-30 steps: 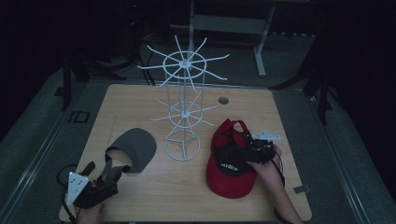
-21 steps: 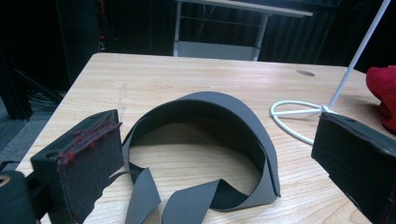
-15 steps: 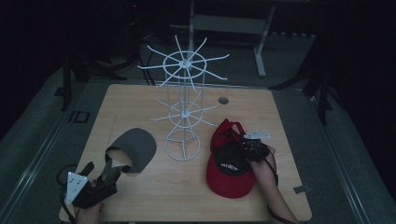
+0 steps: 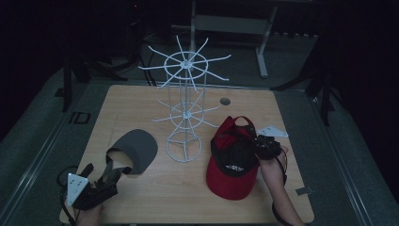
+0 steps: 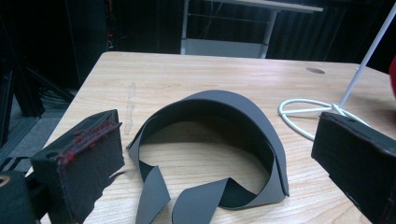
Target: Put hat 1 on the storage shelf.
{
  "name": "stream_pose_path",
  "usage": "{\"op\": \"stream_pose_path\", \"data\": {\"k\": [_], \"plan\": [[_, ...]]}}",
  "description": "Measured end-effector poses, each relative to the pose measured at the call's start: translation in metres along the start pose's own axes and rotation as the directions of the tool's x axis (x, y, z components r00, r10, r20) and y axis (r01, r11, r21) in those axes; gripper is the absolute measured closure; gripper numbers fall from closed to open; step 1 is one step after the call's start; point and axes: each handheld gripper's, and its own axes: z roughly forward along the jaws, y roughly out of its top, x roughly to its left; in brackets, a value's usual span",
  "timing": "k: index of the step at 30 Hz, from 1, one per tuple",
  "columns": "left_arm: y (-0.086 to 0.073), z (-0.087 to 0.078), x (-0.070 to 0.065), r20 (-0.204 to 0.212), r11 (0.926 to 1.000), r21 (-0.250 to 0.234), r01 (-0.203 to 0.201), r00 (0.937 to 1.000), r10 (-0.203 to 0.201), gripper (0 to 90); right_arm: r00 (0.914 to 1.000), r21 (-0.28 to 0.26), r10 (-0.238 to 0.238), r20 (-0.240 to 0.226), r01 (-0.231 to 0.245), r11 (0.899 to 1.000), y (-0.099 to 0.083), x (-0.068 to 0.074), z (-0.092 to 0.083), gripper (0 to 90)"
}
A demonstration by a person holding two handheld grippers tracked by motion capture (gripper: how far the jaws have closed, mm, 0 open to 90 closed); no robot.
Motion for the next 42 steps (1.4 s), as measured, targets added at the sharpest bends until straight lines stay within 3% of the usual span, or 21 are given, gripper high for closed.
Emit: {"op": "stream_pose_path", "data": {"k": [4,11,19,22,25,28,29,33,38,39,42], "plan": [[0.001,0.000,0.000,0.002,1.0000,0.003,-0.007,1.0000,0.007,2.4,0.9994,-0.060,0.035,-0.003,-0.035,0.998,0.011,0.000,-0.020,85.0],[0.005,-0.002,-0.005,0.012,0.9995,0.014,-0.027,0.9996,0.027,2.3,0.9987,-0.158,0.049,-0.011,-0.050,0.986,0.030,0.001,-0.056,85.0],[0.014,-0.004,-0.014,0.101,0.9985,0.049,-0.027,0.9946,0.022,2.4,0.9991,-0.226,0.035,-0.025,-0.039,0.973,0.045,0.000,-0.089,84.9],[0.019,-0.006,-0.018,0.133,0.9988,0.042,-0.026,0.9909,0.020,2.9,0.9990,-0.234,0.036,-0.027,-0.041,0.971,0.047,-0.002,-0.095,84.9],[0.030,-0.005,-0.028,0.169,0.9972,0.051,-0.054,0.9846,0.044,3.1,0.9994,-0.256,0.029,-0.018,-0.033,0.966,0.050,-0.004,-0.106,84.9],[0.039,-0.004,-0.038,0.199,0.9939,0.070,-0.085,0.9775,0.070,3.1,0.9995,-0.262,0.028,-0.017,-0.031,0.965,0.052,-0.005,-0.114,84.9],[0.043,-0.004,-0.041,0.226,0.9936,0.066,-0.091,0.9712,0.074,3.1,0.9988,-0.267,0.035,-0.033,-0.043,0.963,0.053,-0.005,-0.117,84.9],[0.058,-0.003,-0.056,0.281,0.9928,0.062,-0.103,0.9561,0.082,3.7,0.9968,-0.283,0.048,-0.064,-0.064,0.957,0.056,-0.004,-0.125,84.9],[0.076,0.000,-0.079,0.350,0.9886,0.046,-0.143,0.9294,0.118,4.4,0.9932,-0.311,0.048,-0.106,-0.079,0.947,0.058,0.002,-0.136,84.9],[0.078,0.001,-0.083,0.355,0.9876,0.047,-0.150,0.9268,0.123,4.5,0.9937,-0.310,0.039,-0.105,-0.070,0.948,0.059,0.003,-0.138,84.9],[0.087,0.004,-0.099,0.388,0.9836,0.034,-0.177,0.9092,0.150,5.3,0.9933,-0.311,0.034,-0.110,-0.067,0.948,0.060,0.005,-0.141,84.9]]}}
